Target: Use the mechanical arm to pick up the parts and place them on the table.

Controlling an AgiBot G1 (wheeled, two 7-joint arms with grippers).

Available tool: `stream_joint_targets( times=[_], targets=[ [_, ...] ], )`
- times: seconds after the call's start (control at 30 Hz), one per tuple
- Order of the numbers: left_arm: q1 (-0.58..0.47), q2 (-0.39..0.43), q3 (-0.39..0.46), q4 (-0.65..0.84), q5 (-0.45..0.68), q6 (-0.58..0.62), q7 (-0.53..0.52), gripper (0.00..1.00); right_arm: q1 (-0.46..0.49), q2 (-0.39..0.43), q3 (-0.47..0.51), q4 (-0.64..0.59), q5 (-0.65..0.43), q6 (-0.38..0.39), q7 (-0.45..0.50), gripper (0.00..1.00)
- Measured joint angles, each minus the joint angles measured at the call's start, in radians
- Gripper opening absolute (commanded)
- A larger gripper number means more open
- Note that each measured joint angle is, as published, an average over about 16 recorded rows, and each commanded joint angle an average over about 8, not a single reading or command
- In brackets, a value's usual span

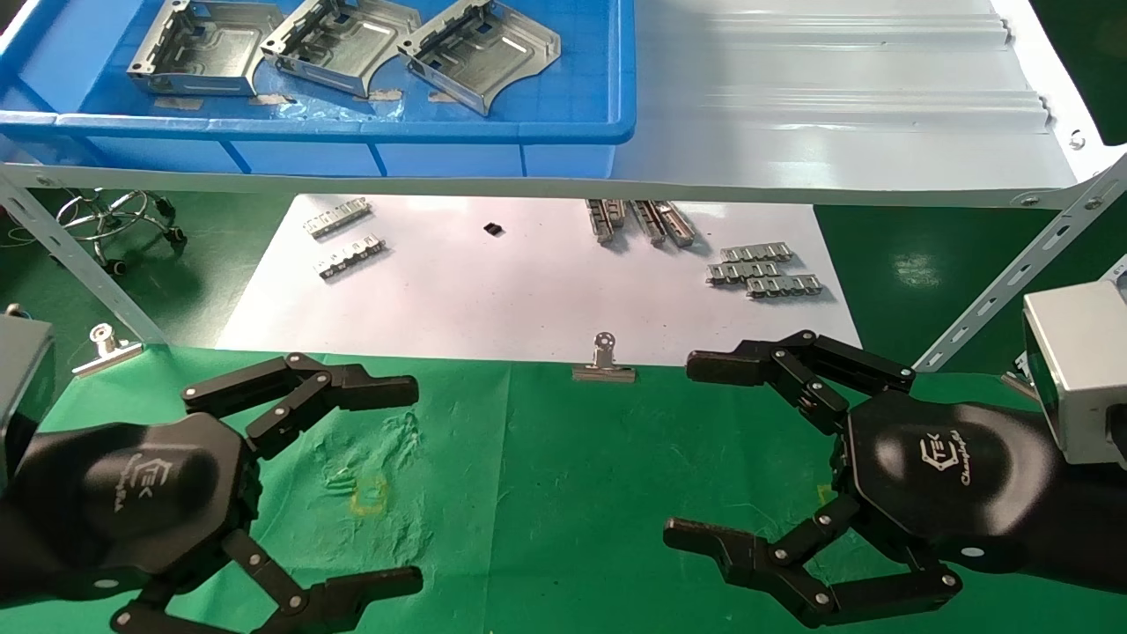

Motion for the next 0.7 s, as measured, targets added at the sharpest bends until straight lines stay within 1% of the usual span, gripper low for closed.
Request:
stream_joint_targets(
  times=[0.33,0.37,0.4,0.6,0.63,0.7],
  targets=[
    [0.0,0.0,0.0,0.0,0.0,0.0,0.0,1.0,0.0,0.0,0.0,0.0,0.0,0.0,0.0,1.0],
    [0.0,0.0,0.0,0.0,0.0,0.0,0.0,1.0,0.0,0.0,0.0,0.0,0.0,0.0,0.0,0.97],
    [0.0,0.0,0.0,0.0,0.0,0.0,0.0,1.0,0.0,0.0,0.0,0.0,0.0,0.0,0.0,0.85],
    [0.0,0.001,0.0,0.001,0.0,-0.002,0.0,1.0,0.0,0.0,0.0,0.0,0.0,0.0,0.0,0.1],
    [-0.001,0.002,0.0,0.003,0.001,-0.004,0.0,1.0,0.0,0.0,0.0,0.0,0.0,0.0,0.0,0.01],
    [-0.003,0.006,0.0,0.007,0.002,-0.01,0.001,1.0,0.0,0.0,0.0,0.0,0.0,0.0,0.0,0.0]
  ],
)
